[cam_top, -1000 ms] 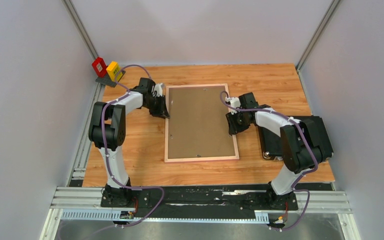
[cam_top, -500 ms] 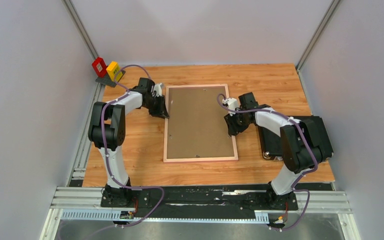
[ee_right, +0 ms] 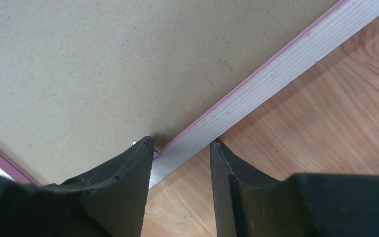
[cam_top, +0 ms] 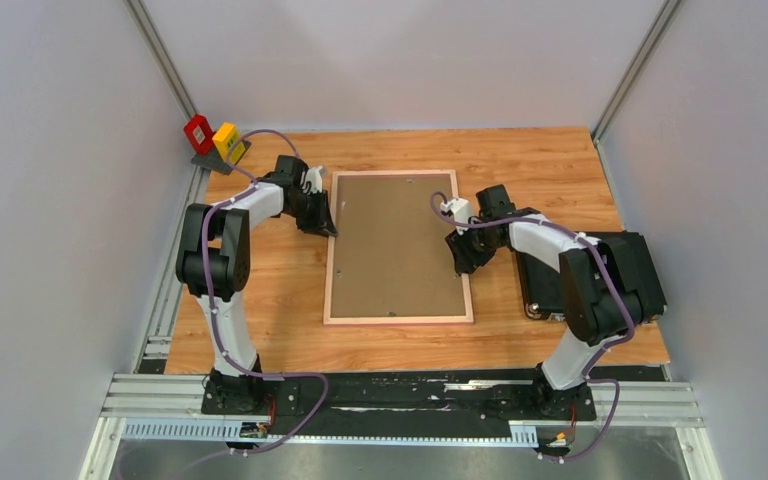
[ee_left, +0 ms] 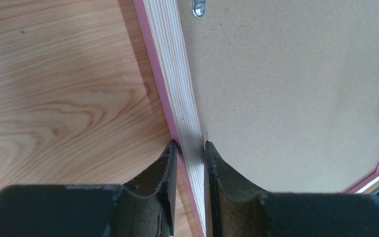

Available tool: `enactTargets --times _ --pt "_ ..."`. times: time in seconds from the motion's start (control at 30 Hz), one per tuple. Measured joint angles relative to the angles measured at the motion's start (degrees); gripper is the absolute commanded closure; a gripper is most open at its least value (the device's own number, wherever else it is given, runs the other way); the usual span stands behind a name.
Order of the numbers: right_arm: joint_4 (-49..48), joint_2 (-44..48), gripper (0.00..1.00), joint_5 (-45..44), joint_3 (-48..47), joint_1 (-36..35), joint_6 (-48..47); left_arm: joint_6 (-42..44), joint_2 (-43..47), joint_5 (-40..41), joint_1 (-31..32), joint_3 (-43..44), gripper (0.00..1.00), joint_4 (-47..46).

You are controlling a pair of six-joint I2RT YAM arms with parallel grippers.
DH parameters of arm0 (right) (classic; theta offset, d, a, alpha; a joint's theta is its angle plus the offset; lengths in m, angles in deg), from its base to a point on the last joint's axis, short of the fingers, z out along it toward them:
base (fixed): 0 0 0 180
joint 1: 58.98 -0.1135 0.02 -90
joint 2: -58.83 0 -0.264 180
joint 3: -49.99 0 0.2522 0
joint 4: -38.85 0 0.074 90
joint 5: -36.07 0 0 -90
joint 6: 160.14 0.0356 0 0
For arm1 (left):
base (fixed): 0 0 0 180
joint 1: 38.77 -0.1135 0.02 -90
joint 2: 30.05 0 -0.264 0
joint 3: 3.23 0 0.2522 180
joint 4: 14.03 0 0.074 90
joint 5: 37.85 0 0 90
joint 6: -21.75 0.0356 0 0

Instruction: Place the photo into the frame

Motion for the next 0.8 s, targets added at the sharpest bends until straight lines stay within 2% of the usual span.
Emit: enactTargets --times 0.8 --pt "0.9 -0.7 0.44 0.5 -0.9 -0.3 -5.6 0.0 0.0 -0.2 0.0 0.0 0.87 0.0"
